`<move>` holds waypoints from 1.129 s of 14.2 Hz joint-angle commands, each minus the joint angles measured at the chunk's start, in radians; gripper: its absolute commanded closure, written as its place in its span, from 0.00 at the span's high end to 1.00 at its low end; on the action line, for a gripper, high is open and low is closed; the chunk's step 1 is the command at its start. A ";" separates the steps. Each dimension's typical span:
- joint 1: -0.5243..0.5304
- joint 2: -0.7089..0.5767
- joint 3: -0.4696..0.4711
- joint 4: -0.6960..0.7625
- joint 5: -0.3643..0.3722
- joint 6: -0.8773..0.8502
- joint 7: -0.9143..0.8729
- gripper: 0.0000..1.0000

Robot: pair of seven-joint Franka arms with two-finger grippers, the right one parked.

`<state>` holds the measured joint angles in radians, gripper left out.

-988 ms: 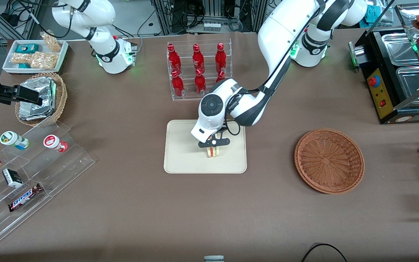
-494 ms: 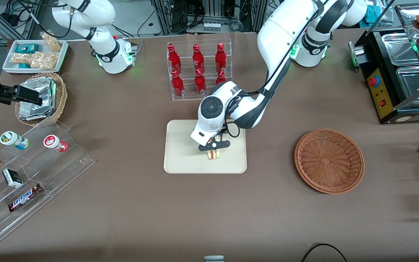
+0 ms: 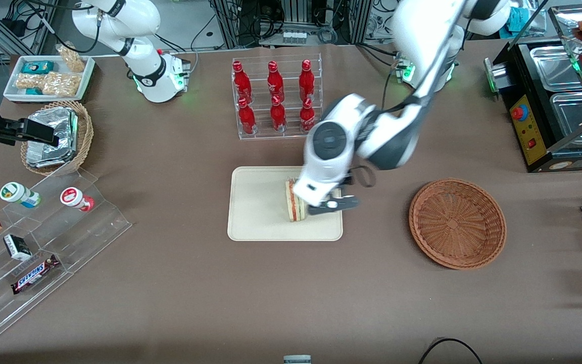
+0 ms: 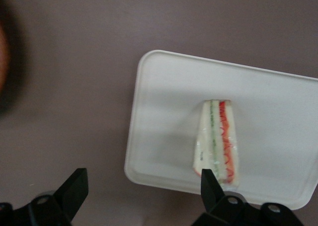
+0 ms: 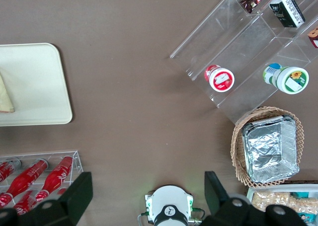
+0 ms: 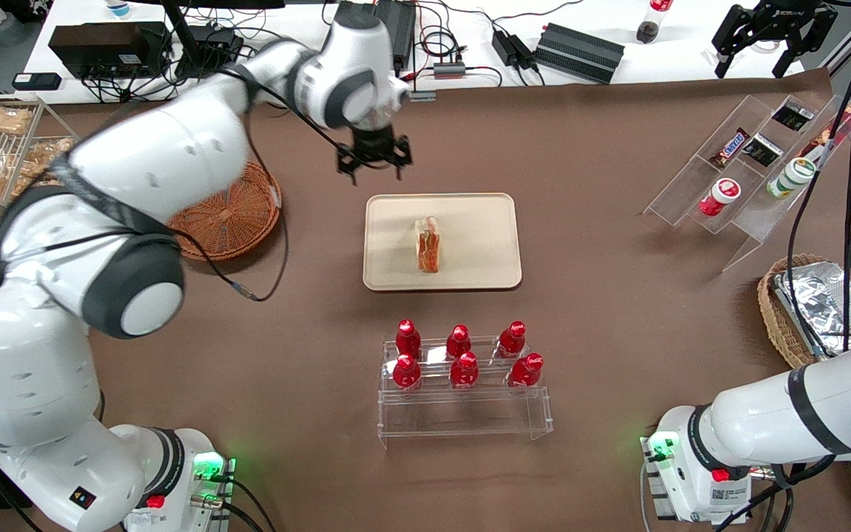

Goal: Place sandwich from basket to tray

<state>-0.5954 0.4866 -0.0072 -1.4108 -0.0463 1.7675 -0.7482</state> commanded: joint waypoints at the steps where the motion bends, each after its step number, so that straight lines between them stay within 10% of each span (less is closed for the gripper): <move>1: 0.127 -0.181 -0.005 -0.074 -0.035 -0.167 0.131 1.00; 8: 0.464 -0.347 -0.004 -0.073 -0.027 -0.485 0.479 1.00; 16: 0.533 -0.358 -0.008 -0.031 0.006 -0.511 0.501 1.00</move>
<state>-0.0640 0.1339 0.0015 -1.4575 -0.0524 1.2630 -0.2339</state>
